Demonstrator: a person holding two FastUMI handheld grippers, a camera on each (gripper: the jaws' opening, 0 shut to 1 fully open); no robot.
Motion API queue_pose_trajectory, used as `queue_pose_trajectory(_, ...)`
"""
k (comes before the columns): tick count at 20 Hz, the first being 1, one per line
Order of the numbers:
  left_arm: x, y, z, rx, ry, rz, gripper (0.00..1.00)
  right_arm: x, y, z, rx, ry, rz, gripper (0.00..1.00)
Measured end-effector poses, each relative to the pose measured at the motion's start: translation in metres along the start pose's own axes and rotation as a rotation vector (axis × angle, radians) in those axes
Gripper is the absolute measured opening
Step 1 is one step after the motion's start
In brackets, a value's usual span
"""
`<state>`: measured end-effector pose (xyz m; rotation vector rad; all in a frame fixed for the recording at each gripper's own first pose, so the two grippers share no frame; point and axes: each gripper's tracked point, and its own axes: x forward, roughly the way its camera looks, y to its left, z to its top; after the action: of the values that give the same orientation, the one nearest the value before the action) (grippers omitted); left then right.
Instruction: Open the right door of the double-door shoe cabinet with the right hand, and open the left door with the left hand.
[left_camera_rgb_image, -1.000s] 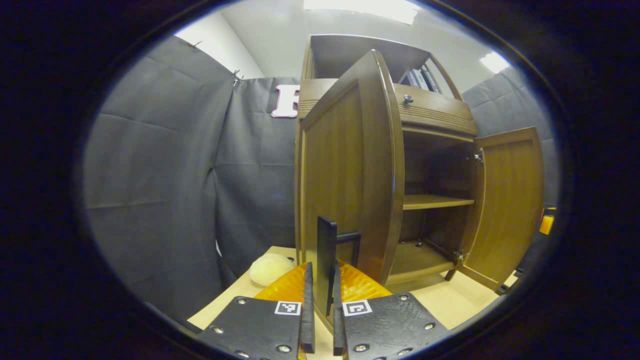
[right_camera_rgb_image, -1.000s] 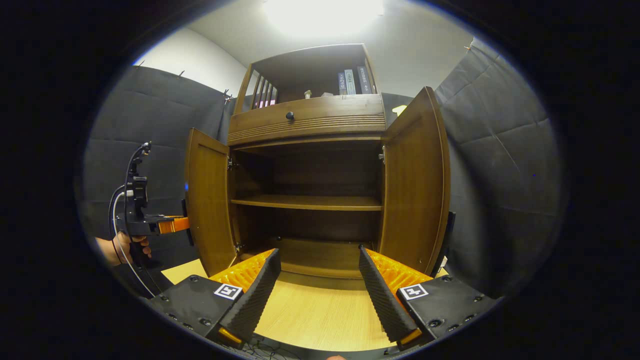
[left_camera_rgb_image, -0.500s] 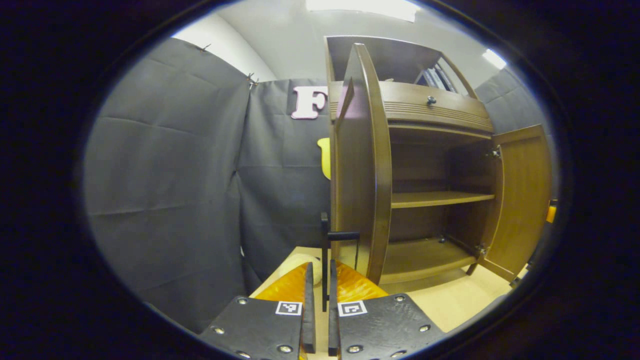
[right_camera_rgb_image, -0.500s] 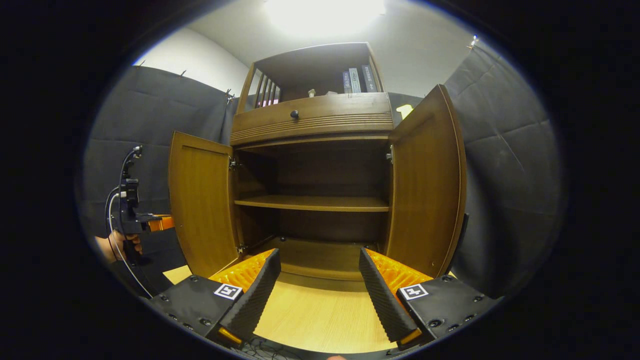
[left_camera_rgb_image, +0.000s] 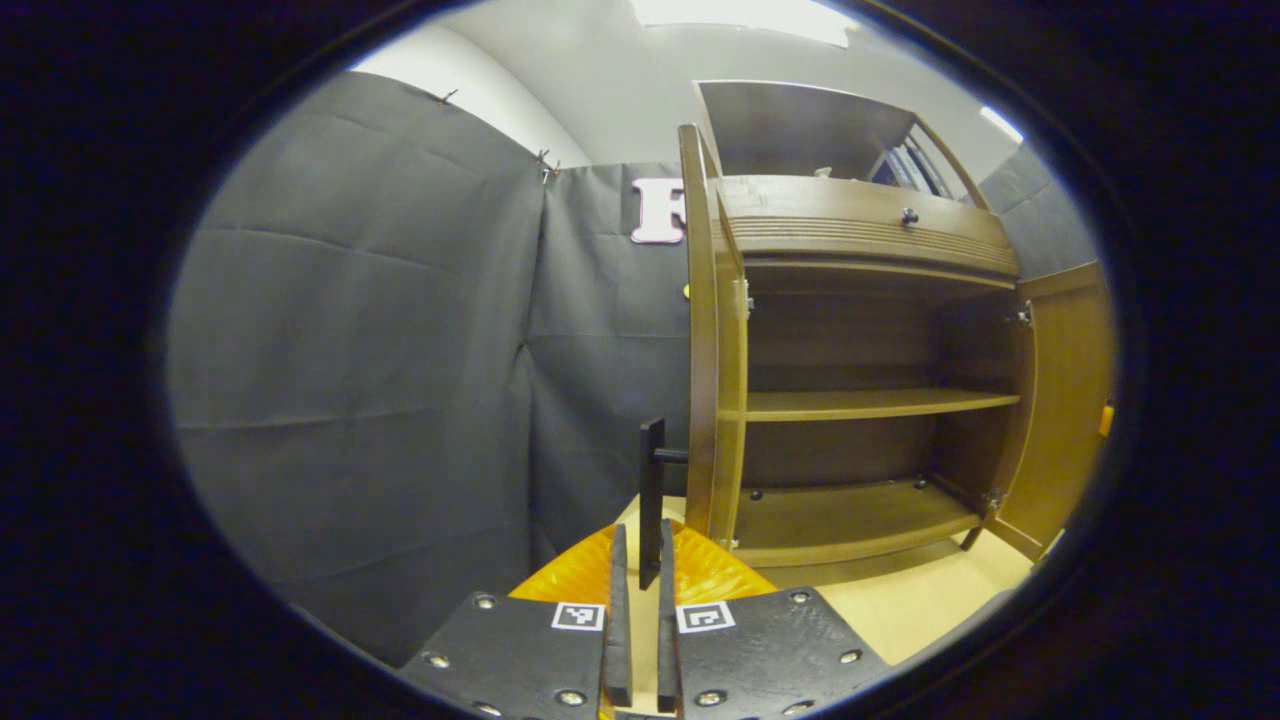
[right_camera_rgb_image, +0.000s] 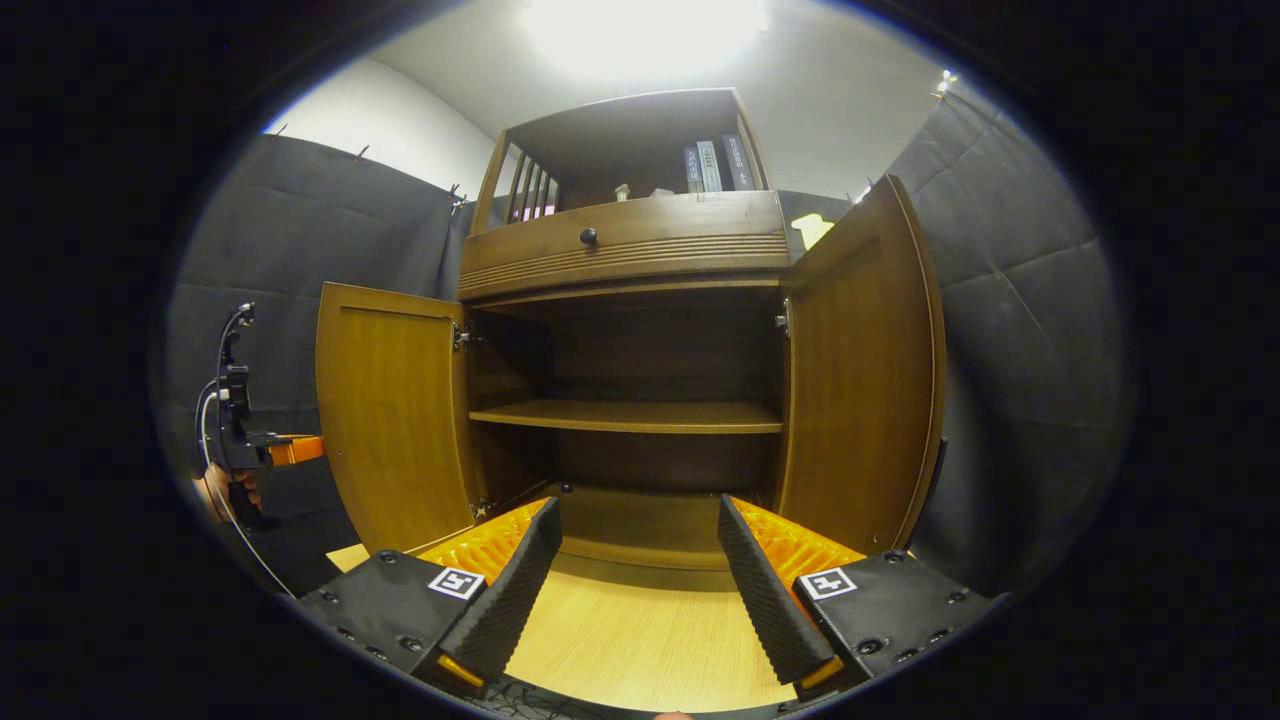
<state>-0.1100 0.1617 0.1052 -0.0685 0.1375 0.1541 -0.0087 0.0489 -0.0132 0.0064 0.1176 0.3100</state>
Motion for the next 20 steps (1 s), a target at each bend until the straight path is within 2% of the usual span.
queue_pose_trajectory(5, -0.029, -0.023, 0.02, -0.005, -0.037, -0.071, 0.11, -0.013, -0.013, 0.014, -0.021, -0.02, -0.068, 1.0)
queue_pose_trajectory(7, -0.041, -0.037, 0.03, 0.005, -0.053, -0.105, 0.11, -0.02, -0.019, 0.019, -0.025, -0.026, -0.092, 0.96)
queue_pose_trajectory(11, -0.065, -0.05, 0.047, 0.003, -0.077, -0.147, 0.11, -0.033, -0.03, 0.025, -0.026, -0.041, -0.133, 0.98)
queue_pose_trajectory(15, -0.08, -0.061, 0.053, 0.008, -0.088, -0.154, 0.11, -0.045, -0.041, 0.031, -0.026, -0.059, -0.172, 0.98)
queue_pose_trajectory(18, -0.084, -0.065, 0.049, 0.055, -0.094, -0.145, 0.11, -0.053, -0.043, 0.029, -0.027, -0.067, -0.188, 0.99)
queue_pose_trajectory(20, -0.083, -0.07, 0.045, 0.067, -0.094, -0.154, 0.12, -0.055, -0.047, 0.023, -0.04, -0.054, -0.201, 0.96)
